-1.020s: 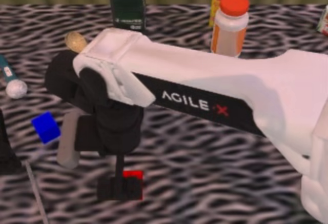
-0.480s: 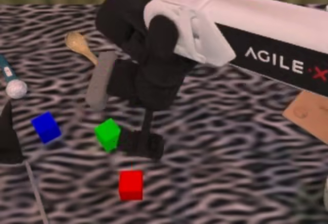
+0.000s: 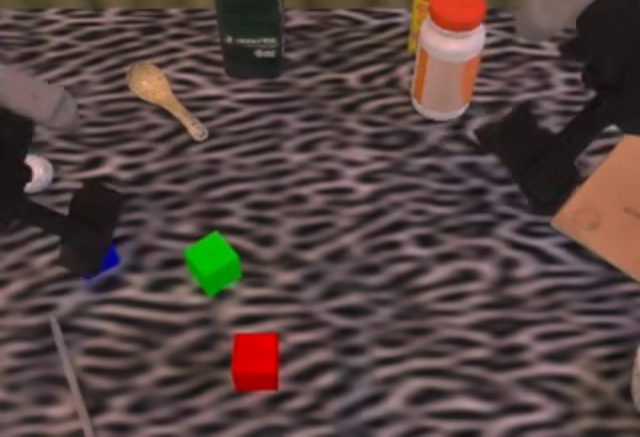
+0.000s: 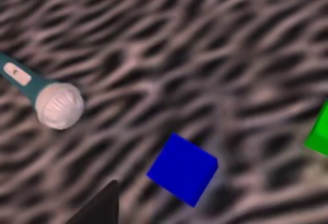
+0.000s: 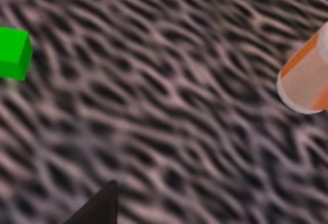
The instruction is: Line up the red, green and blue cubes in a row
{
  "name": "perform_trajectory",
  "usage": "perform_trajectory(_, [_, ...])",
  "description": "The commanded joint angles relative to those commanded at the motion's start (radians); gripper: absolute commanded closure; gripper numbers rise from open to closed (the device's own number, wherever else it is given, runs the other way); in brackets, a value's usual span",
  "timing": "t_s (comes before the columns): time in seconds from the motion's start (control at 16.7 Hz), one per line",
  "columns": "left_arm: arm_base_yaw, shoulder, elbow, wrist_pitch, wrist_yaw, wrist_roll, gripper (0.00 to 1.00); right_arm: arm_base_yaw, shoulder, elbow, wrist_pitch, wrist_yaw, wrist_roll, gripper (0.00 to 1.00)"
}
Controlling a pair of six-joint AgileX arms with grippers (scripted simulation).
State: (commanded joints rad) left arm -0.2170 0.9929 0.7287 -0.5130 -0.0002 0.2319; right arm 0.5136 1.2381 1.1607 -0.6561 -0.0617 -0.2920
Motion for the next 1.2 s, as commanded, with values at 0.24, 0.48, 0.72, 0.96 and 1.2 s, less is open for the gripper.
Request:
perform_trajectory(0.24, [-0.078,0.39,0.255,-0.192,-0.001,0.085,0.0,-0.187,-0.455,-0.418,0.222,0.003,0.108,0.0])
perform_trajectory(0.48, [-0.146,0.696,0.481,-0.354,0.0,0.156,0.0,-0.341,-0.828,-0.78,0.419,0.022,0.195,0.0])
perform_trajectory(0.72, [-0.197,0.923,0.659,-0.467,0.001,0.209,0.0,-0.451,-1.105,-1.039,0.576,0.046,0.259,0.0])
perform_trajectory(0.96, [-0.219,1.021,0.743,-0.514,0.002,0.233,0.0,-0.501,-1.232,-1.155,0.652,0.061,0.29,0.0])
perform_trajectory(1.2, [-0.221,1.026,0.748,-0.516,0.002,0.235,0.0,-0.504,-1.238,-1.161,0.656,0.062,0.292,0.0])
